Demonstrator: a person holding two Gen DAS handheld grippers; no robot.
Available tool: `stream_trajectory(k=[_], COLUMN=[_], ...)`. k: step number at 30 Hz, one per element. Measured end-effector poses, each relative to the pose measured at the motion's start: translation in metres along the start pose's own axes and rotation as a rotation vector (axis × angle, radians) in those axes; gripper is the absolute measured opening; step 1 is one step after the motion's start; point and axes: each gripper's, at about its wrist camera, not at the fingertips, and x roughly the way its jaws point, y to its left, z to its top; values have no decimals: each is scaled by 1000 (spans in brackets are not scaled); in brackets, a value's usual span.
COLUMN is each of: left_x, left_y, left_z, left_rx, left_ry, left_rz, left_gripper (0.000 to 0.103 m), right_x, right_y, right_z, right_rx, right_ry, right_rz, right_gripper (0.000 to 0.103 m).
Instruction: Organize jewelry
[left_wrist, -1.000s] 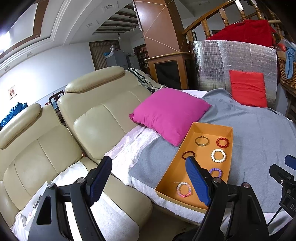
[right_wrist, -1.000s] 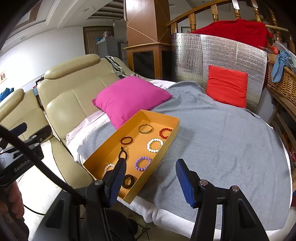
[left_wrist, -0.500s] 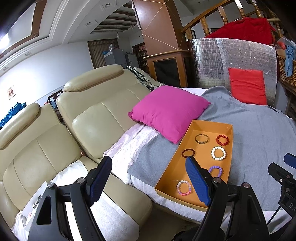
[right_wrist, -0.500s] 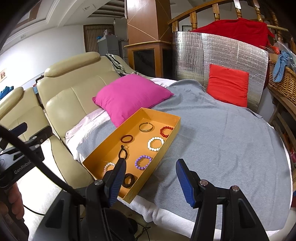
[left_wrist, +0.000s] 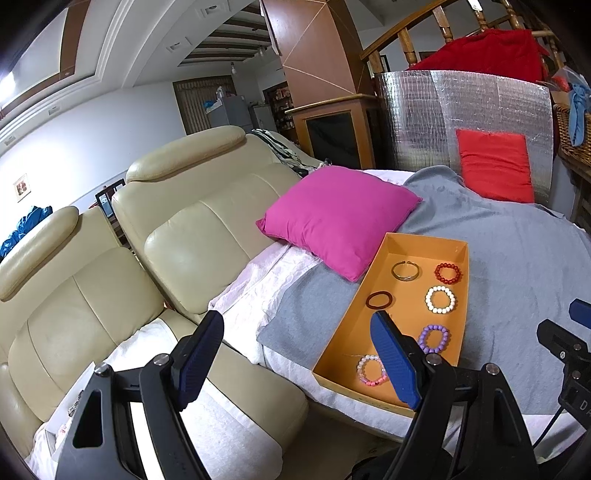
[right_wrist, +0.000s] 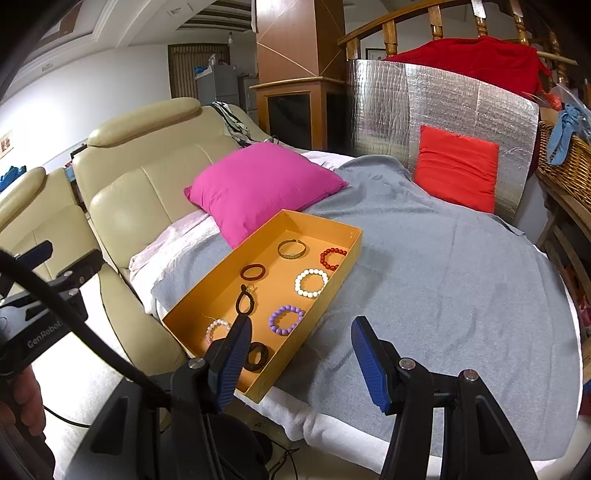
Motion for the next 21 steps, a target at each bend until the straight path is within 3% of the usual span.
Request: stream_trajectory(k=[21], left_x=[13], left_y=[18], left_z=[-5], left_rx=[-32], left_ry=[15], left_rz=[-9], left_gripper=[82], right_x=[10], right_y=[17], right_z=[12], right_rx=[-68], right_ry=[28], right_rz=[-39], right_gripper=[61])
